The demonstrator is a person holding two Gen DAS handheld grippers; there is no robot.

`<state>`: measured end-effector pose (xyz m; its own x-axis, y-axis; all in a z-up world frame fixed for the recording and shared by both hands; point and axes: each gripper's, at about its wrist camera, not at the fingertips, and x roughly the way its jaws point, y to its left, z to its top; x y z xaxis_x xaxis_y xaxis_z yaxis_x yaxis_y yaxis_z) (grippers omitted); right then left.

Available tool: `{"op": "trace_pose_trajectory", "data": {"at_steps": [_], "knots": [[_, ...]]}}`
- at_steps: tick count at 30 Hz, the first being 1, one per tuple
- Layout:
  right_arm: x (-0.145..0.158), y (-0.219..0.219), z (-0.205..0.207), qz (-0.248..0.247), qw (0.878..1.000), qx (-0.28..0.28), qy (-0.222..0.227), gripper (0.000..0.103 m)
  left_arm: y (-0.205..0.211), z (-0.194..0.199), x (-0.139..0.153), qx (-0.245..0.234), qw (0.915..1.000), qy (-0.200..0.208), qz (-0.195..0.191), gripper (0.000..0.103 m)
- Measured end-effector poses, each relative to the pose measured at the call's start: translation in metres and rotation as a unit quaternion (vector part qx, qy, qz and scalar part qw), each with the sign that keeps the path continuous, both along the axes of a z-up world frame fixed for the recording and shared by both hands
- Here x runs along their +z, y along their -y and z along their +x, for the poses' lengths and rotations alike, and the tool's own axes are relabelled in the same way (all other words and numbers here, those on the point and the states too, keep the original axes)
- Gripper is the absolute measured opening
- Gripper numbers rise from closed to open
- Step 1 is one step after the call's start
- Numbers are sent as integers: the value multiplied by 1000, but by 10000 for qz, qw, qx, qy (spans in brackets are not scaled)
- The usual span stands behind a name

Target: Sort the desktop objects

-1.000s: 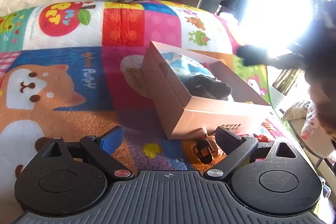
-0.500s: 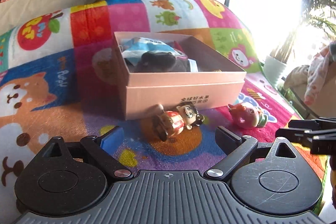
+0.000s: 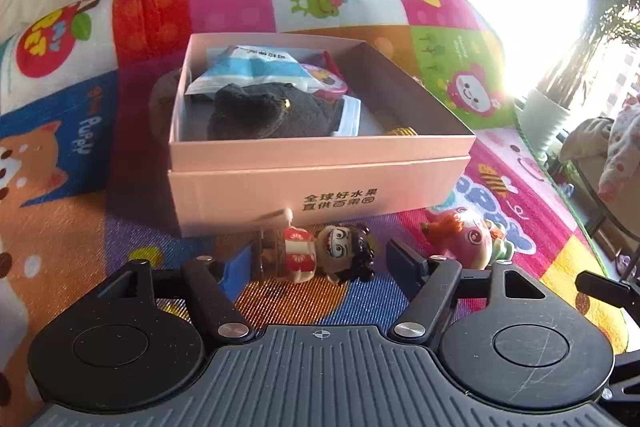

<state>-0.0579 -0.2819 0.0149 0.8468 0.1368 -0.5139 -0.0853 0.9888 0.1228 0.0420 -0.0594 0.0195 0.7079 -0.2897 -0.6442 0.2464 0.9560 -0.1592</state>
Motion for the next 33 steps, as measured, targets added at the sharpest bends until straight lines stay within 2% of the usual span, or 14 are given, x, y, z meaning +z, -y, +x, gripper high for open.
{"op": "trace_pose_trajectory", "data": {"at_steps": [1, 7, 15, 18, 19, 21, 25, 29, 33], "knots": [[0, -1, -1, -15, 10000, 16, 41, 99, 3, 2, 0, -22, 10000, 29, 68, 70], [1, -3, -3, -52, 9999, 53, 129, 102, 11, -9, 1, -201, 9979, 298, 535, 69], [0, -5, -1, -77, 9999, 56, 53, 103, -20, -56, 3, -177, 9973, 322, 637, 69], [-1, -7, 2, -114, 9999, 66, -51, 103, -33, -67, 0, -115, 9974, 322, 638, 73], [-1, -7, 4, -132, 9998, 70, -111, 103, -36, -69, -1, -101, 9974, 328, 636, 79], [-1, -9, 8, -175, 9995, 120, -243, 103, -42, -71, -3, -43, 9978, 327, 575, 88], [4, -18, 19, -198, 9967, 511, -597, 103, -54, -70, -6, 32, 9989, 282, 367, 95], [13, -48, 41, -622, 9858, 1344, -793, 103, -67, -68, -5, 278, 9985, 375, 298, 96], [4, -72, 82, -842, 9768, 1625, -1108, 103, -80, -65, -6, 423, 9988, 242, -92, 97]]}}
